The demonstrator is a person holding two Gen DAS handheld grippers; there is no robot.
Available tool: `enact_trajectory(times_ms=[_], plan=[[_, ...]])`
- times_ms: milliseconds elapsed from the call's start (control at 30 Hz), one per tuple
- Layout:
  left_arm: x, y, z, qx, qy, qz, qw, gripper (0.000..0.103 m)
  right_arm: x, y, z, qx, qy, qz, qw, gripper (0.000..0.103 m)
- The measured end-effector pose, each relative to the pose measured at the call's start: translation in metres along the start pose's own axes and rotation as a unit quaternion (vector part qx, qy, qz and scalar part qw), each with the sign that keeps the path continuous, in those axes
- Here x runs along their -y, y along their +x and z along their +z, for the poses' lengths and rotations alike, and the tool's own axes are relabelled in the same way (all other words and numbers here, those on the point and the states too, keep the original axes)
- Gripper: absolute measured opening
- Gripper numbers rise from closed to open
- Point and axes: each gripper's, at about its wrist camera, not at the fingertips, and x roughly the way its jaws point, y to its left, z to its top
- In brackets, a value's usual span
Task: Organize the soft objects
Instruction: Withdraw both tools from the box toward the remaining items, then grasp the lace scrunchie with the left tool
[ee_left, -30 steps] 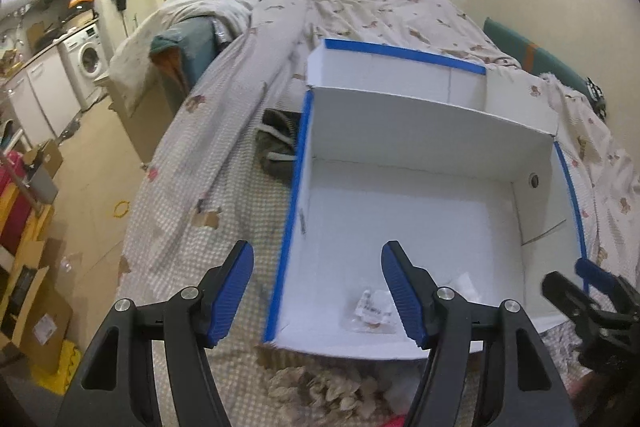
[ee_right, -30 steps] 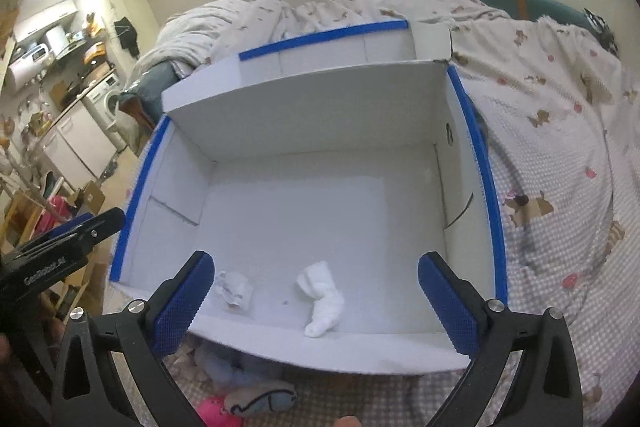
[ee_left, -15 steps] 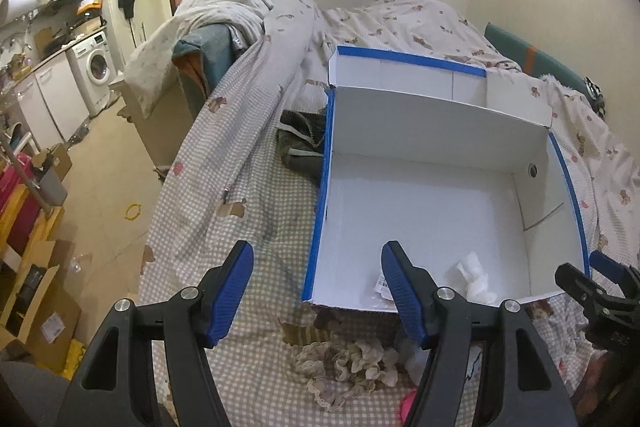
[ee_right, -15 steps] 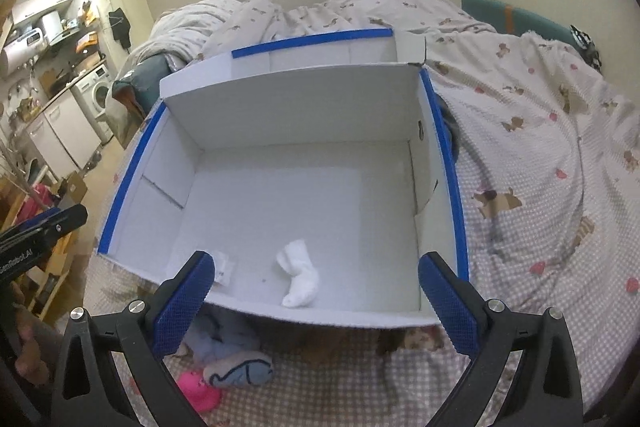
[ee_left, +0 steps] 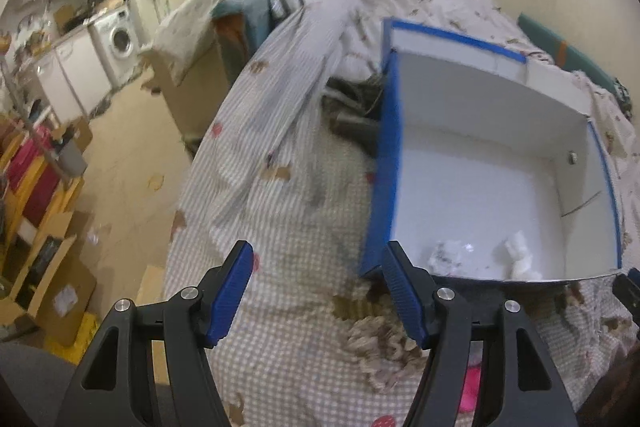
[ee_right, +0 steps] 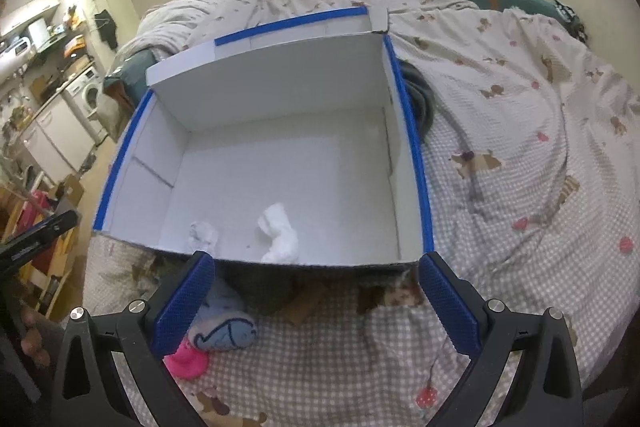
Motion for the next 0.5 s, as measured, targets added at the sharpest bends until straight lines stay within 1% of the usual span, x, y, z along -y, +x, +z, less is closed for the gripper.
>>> enact_trajectory(times_ms=[67, 100, 133, 233, 267, 367, 467, 500], plan=[[-0.009, 0.007, -0.001, -0.017, -0.015, 0.009, 0.9997, 0.064, -0.004, 0.000, -0.001, 0.001, -0.008, -0.008, 1.000, 0.103], [-0.013, 0.008, -0.002, -0.018, -0.019, 0.031, 0.9992, 0.064, -0.006, 0.001, -0.002, 0.000, -0.012, -0.006, 1.000, 0.103], [-0.017, 0.009, -0.002, -0.018, -0.022, 0.045, 0.9986, 0.064, -0.008, 0.001, -0.002, -0.001, -0.014, -0.004, 1.000, 0.103], [-0.026, 0.014, -0.002, -0.032, -0.039, 0.061, 0.9968, 0.064, -0.014, 0.005, -0.003, -0.010, -0.020, 0.001, 1.000, 0.103], [-0.029, 0.016, -0.002, -0.038, -0.044, 0.058, 0.9966, 0.064, -0.015, 0.008, -0.004, -0.017, -0.019, 0.001, 1.000, 0.103], [-0.030, 0.028, -0.008, -0.077, -0.053, 0.039, 0.9949, 0.064, -0.015, 0.015, -0.006, -0.037, -0.013, 0.007, 0.999, 0.103], [-0.024, 0.041, -0.018, -0.116, -0.055, -0.006, 0.9917, 0.064, -0.016, 0.018, -0.008, -0.041, -0.015, 0.003, 0.999, 0.103], [-0.021, 0.046, -0.021, -0.129, -0.053, -0.014, 0.9901, 0.064, -0.016, 0.019, -0.008, -0.042, -0.014, 0.003, 0.999, 0.103]])
